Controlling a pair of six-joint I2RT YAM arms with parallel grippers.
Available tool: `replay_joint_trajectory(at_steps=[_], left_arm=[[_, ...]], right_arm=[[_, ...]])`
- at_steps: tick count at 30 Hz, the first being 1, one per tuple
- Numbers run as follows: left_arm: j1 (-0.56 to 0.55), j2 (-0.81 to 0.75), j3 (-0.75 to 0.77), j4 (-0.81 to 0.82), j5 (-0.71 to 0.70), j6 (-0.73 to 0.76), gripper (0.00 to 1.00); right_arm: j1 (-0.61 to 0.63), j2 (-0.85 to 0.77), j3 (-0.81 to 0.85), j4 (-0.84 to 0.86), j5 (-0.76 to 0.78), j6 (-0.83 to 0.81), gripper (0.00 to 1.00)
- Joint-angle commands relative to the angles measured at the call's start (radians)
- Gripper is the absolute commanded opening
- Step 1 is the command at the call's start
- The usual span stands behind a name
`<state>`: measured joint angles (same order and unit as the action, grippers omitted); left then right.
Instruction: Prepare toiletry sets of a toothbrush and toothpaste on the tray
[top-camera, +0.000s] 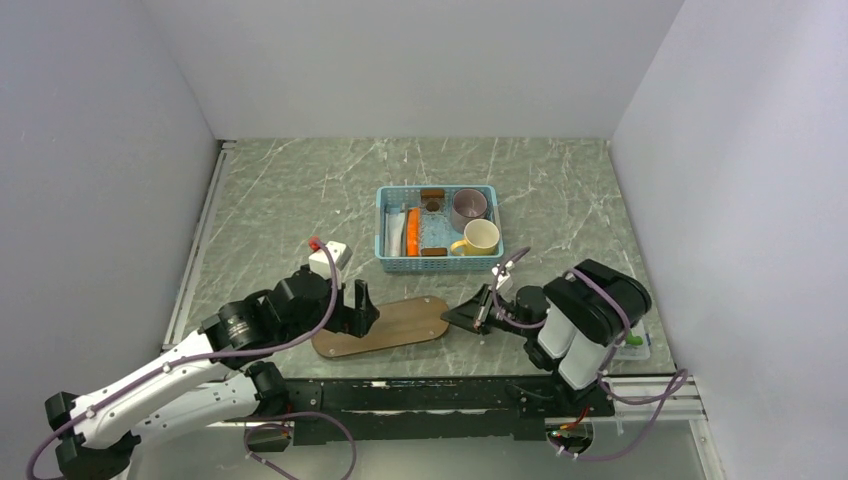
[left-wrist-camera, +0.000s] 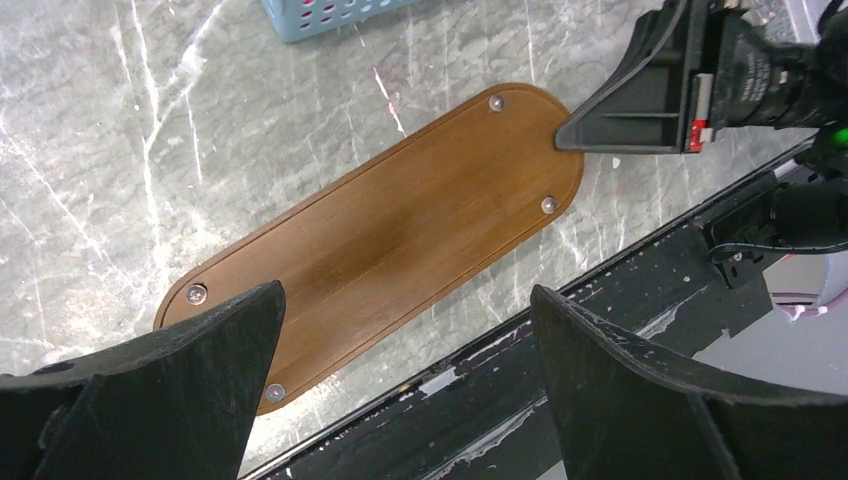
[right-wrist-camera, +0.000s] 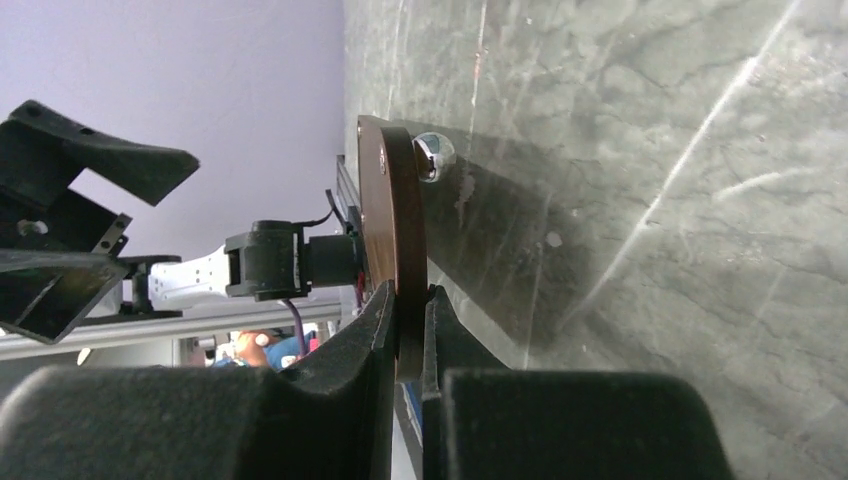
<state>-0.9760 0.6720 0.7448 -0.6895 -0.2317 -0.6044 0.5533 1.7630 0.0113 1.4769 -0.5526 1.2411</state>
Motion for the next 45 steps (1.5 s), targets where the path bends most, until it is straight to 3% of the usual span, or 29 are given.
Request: replay_joint_trajectory(at_steps=[1,7,15,27,29,32,34,41,45], left_arm=[[-0.003,0.018,-0.012,0.058,0.018,-0.025,0.99],[-0.003,0.033,-0.008,0.071,0.02,-0.019,0.99],[-0.003,0.067,-0.011,0.094,0.022,-0.021,0.99],[-0.003,0.144,-0.014,0.124,0.048,-0.045,0.99],[-0.003,0.149,-0.019,0.128,0.049,-0.044,0.99],[-0.003,0.155,-0.028,0.133,0.046,-0.044,0.99],[-0.003,0.167,-0.031,0.129,0.037,-0.048,0.99],[0.005,0.252,0.024,0.025,-0.072,-0.09,0.99],[0.073,0.313,0.046,-0.035,-0.093,-0.121,0.99]], right_arm=[[-0.015,-0.138,-0.029,-0.174,0.046,-0.159,0.0],[-0.015,-0.435,0.041,-0.707,0.148,-0.332,0.0],[-0.031,-0.714,0.076,-1.186,0.303,-0.449,0.0],[-0.033,-0.615,0.135,-1.327,0.36,-0.391,0.0],[-0.033,-0.624,0.139,-1.348,0.364,-0.388,0.1],[-0.033,-0.672,0.164,-1.442,0.397,-0.399,0.33],[-0.033,-0.717,0.177,-1.502,0.424,-0.4,0.39],[-0.034,-0.815,0.246,-1.681,0.461,-0.411,0.48],[-0.034,-0.872,0.308,-1.777,0.466,-0.435,0.5]])
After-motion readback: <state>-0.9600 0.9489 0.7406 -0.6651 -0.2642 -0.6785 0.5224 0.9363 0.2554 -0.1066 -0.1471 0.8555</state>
